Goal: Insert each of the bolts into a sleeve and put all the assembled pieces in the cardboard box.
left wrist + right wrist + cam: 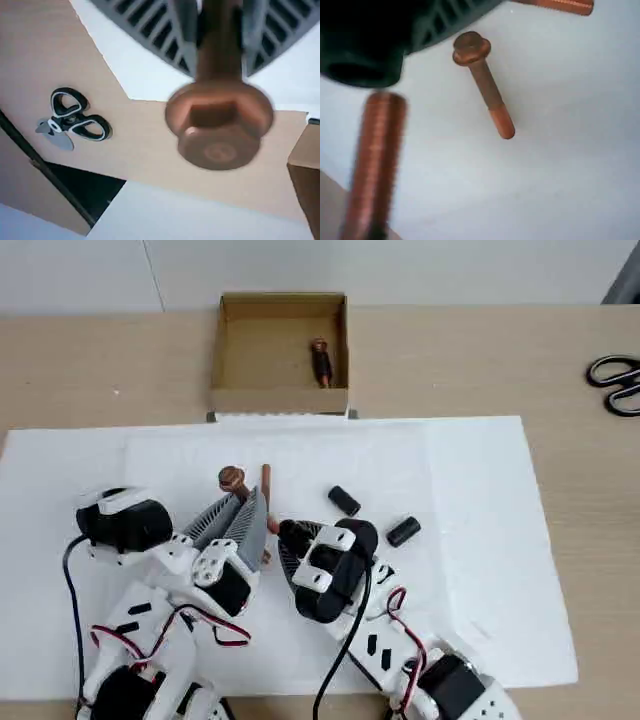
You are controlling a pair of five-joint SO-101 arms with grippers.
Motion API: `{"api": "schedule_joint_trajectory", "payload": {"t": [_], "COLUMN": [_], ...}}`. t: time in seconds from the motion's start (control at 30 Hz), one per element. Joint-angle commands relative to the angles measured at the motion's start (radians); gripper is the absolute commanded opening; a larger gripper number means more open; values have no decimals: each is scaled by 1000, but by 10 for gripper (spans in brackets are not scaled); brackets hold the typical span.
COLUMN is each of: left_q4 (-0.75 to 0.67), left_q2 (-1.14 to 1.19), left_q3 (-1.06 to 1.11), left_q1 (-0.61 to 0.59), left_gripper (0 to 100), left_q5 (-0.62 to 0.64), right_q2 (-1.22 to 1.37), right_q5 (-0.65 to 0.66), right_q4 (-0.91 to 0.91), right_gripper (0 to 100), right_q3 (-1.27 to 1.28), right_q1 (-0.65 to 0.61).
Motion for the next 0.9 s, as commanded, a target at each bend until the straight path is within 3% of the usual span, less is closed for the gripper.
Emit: {"api": "schedule_joint_trajectory", "payload": {"t": [0.0, 0.63, 0.87], "left_q4": [-61, -63, 28], "left_q2": [-9, -9, -9], "left_q3": [-7, 47, 42], "left_q1": [3, 57, 57], "left_gripper": [6, 6, 6], "left_q5": [8, 8, 6], "right_q2": [-10, -10, -10], "right_q5": [8, 8, 12], "right_q4": [-31, -31, -61], "right_gripper": [4, 4, 4], "right_q3": [-6, 6, 8], "right_q1": [8, -30, -28]}}
